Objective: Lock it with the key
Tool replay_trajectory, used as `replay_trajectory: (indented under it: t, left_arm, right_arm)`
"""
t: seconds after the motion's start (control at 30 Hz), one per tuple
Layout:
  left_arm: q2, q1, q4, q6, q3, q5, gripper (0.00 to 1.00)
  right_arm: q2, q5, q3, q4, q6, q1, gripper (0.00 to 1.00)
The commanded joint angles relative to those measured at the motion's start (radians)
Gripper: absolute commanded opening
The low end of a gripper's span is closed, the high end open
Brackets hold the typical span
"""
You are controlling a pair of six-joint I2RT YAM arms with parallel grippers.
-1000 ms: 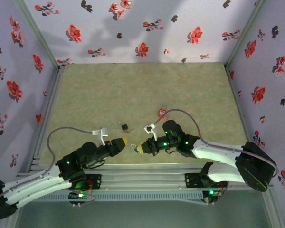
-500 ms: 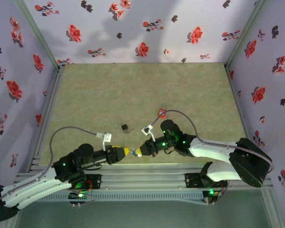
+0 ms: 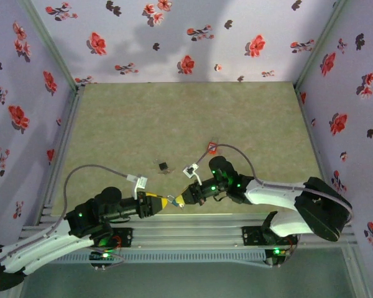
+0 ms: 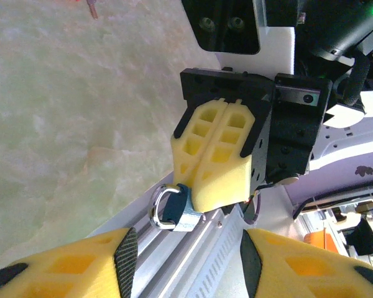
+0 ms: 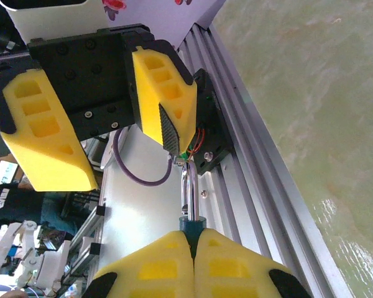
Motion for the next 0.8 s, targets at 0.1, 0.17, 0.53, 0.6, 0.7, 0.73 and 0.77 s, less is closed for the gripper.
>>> replay_trajectory:
  t: [0.1,0.17,0.53,0.6,0.7,0.73,0.77]
  left_arm:
    - [0.010,0.027,0.003,0.030,0.029,0.062,0.51]
    - [0.025,0.037,0.017,0.028,0.026,0.079,0.51]
    - [0.119,0.148,0.120,0.004,0.014,0.210,0.51]
    - [0.127,0.167,0.148,-0.005,0.008,0.236,0.51]
    - [0.138,0.186,0.191,-0.020,-0.005,0.272,0.49]
    - [0.142,0.188,0.206,-0.024,-0.009,0.284,0.48]
    - [0.146,0.192,0.224,-0.031,-0.017,0.299,0.46]
  right_arm:
    - [0.002,-0.039,0.031,0.038,0.007,0.014,0.00]
    - [0.003,-0.038,0.032,0.033,0.002,0.015,0.00]
    - [0.003,-0.042,0.035,0.023,-0.006,0.025,0.00]
    - [0.003,-0.042,0.037,0.020,-0.009,0.026,0.00]
    - [0.002,-0.041,0.036,0.017,-0.012,0.028,0.00]
    - [0.001,-0.042,0.037,0.016,-0.012,0.028,0.00]
    - [-0.001,-0.041,0.037,0.016,-0.012,0.027,0.00]
